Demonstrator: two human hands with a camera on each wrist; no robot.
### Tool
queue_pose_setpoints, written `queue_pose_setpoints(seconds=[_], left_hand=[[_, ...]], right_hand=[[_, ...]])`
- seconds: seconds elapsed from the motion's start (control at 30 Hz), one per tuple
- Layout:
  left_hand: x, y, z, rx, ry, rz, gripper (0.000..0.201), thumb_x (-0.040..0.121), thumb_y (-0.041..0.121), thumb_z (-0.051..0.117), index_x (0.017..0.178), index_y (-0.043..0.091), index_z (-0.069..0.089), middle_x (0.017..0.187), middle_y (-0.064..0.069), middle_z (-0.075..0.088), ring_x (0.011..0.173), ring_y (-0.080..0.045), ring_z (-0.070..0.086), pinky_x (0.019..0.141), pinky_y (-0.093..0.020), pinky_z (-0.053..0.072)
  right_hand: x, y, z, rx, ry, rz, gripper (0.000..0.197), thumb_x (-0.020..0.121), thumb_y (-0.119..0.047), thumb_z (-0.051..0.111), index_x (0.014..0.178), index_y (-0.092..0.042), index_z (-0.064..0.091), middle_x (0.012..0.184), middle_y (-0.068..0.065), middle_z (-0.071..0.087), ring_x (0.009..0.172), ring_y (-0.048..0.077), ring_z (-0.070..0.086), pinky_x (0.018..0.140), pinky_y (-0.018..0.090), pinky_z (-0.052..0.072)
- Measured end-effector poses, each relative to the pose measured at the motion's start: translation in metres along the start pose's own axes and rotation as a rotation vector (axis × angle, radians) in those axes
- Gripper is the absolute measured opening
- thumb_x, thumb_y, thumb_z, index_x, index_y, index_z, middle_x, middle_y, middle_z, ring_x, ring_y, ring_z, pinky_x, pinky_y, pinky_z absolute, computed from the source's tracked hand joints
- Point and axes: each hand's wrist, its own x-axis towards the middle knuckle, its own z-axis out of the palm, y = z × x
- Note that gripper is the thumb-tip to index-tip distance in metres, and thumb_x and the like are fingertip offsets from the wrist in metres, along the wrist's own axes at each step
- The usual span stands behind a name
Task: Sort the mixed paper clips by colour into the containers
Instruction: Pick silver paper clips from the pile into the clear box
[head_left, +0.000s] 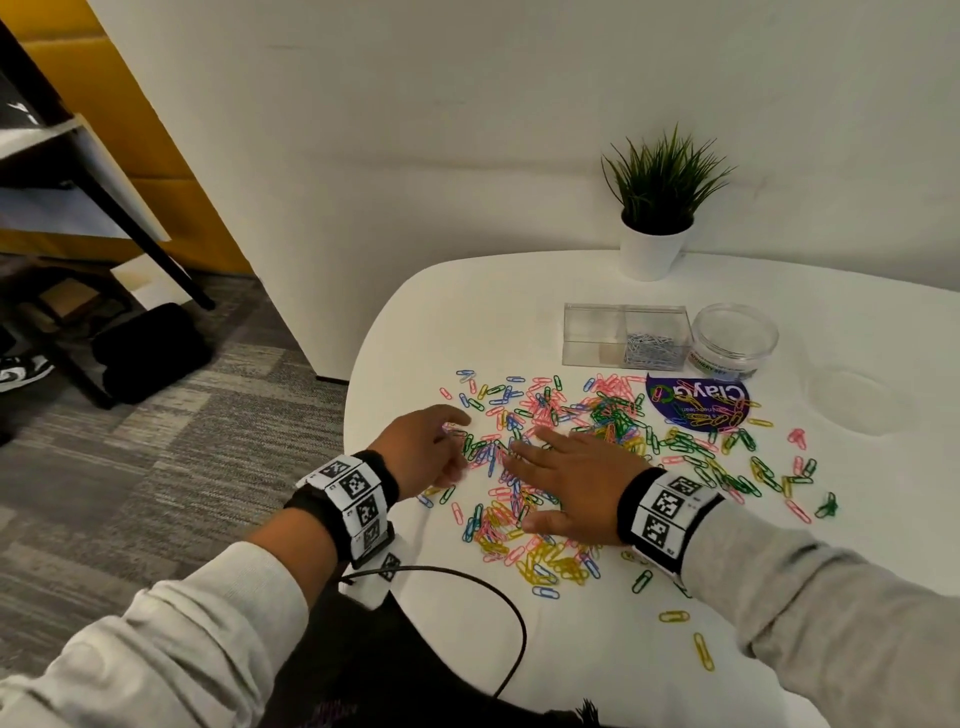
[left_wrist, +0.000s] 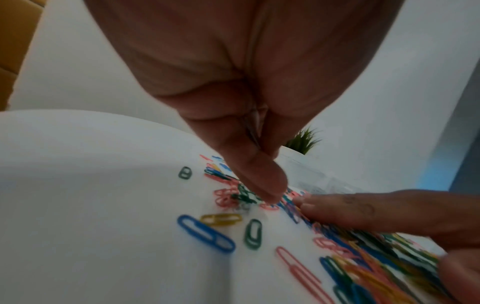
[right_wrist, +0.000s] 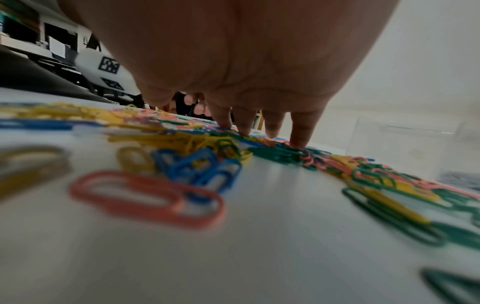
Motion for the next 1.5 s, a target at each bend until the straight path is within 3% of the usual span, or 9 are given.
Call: queue_pose_setpoints(seconds=[0.13,0.2,0.4,0.53,0.67,0.93,1.1,1.3,1.5], left_hand=[[0.001,-0.005,0.002,0.574,-0.102,0.162,0.043,0.104,0.02,0.035,0.14,0.034,0.051,0.138,0.003,0.057,0.123,-0.019,0.055,0.103,-0.028,0.042],[-0.001,-0.005,0.005,0.708,-0.162,0.203,0.044,0.104,0.027,0.033,0.146,0.039,0.043,0.145,0.001,0.051,0.131,-0.023,0.048,0.109,-0.033,0.038],[-0.005,-0.004,-0.003,0.863,-0.122,0.285,0.033,0.102,0.032,0.039,0.125,0.034,0.062,0.111,-0.002,0.056,0.106,-0.026,0.059,0.089,-0.034,0.049],[-0.013,-0.003,-0.005,0.789,-0.145,0.306,0.035,0.1,0.03,0.046,0.13,0.044,0.06,0.118,0.002,0.056,0.112,-0.021,0.057,0.094,-0.031,0.047],[-0.02,0.005,0.005,0.78,-0.333,0.347,0.033,0.101,0.032,0.05,0.129,0.046,0.06,0.114,0.002,0.053,0.111,-0.019,0.055,0.092,-0.023,0.041],[-0.023,0.006,0.007,0.763,-0.303,0.419,0.031,0.098,0.03,0.055,0.123,0.045,0.065,0.106,0.005,0.054,0.101,-0.015,0.057,0.088,-0.027,0.046],[-0.02,0.005,0.009,0.811,-0.303,0.402,0.032,0.098,0.033,0.054,0.127,0.046,0.062,0.108,0.006,0.051,0.105,-0.015,0.056,0.089,-0.024,0.044],[-0.025,0.003,0.01,0.741,-0.253,0.426,0.022,0.092,0.04,0.063,0.112,0.041,0.073,0.101,0.007,0.053,0.094,-0.015,0.058,0.083,-0.03,0.049],[-0.021,0.005,0.003,0.852,-0.221,0.362,0.02,0.091,0.038,0.062,0.107,0.039,0.073,0.108,0.008,0.053,0.099,-0.015,0.058,0.085,-0.032,0.05]], right_hand=[[-0.004,0.007,-0.001,0.052,0.041,0.11,0.086,0.088,-0.078,0.014,0.157,-0.028,0.003,0.165,-0.001,-0.003,0.152,0.021,-0.004,0.122,0.044,0.006],[-0.007,0.013,0.0,0.08,0.061,0.172,0.085,0.089,-0.077,0.015,0.157,-0.028,0.003,0.165,0.001,-0.002,0.152,0.023,-0.003,0.123,0.045,0.007],[-0.01,0.02,0.003,0.137,0.038,0.323,0.08,0.094,-0.07,0.028,0.157,-0.027,0.004,0.165,0.002,-0.003,0.152,0.024,-0.004,0.122,0.045,0.008],[-0.009,0.023,0.004,0.139,0.118,0.347,0.08,0.095,-0.066,0.031,0.157,-0.022,0.008,0.165,0.005,0.001,0.152,0.026,-0.002,0.122,0.046,0.011],[-0.01,0.02,0.004,0.174,0.15,0.215,0.071,0.097,-0.06,0.039,0.156,-0.026,0.019,0.164,0.005,0.013,0.151,0.024,0.01,0.121,0.041,0.015],[-0.018,0.014,-0.002,0.183,0.263,-0.098,0.037,0.092,-0.026,0.058,0.125,-0.041,0.065,0.136,0.0,0.056,0.127,0.024,0.048,0.1,0.045,0.045],[-0.019,0.011,-0.001,0.177,0.214,-0.054,0.043,0.093,-0.02,0.053,0.132,-0.037,0.061,0.142,0.002,0.052,0.131,0.026,0.045,0.105,0.042,0.041],[-0.013,0.016,0.011,0.145,0.293,0.023,0.045,0.082,-0.015,0.061,0.126,-0.025,0.065,0.125,0.008,0.061,0.114,0.033,0.057,0.089,0.046,0.051],[-0.015,0.015,0.009,0.181,0.274,0.041,0.046,0.089,-0.019,0.055,0.134,-0.026,0.059,0.132,0.005,0.055,0.122,0.029,0.049,0.097,0.043,0.046]])
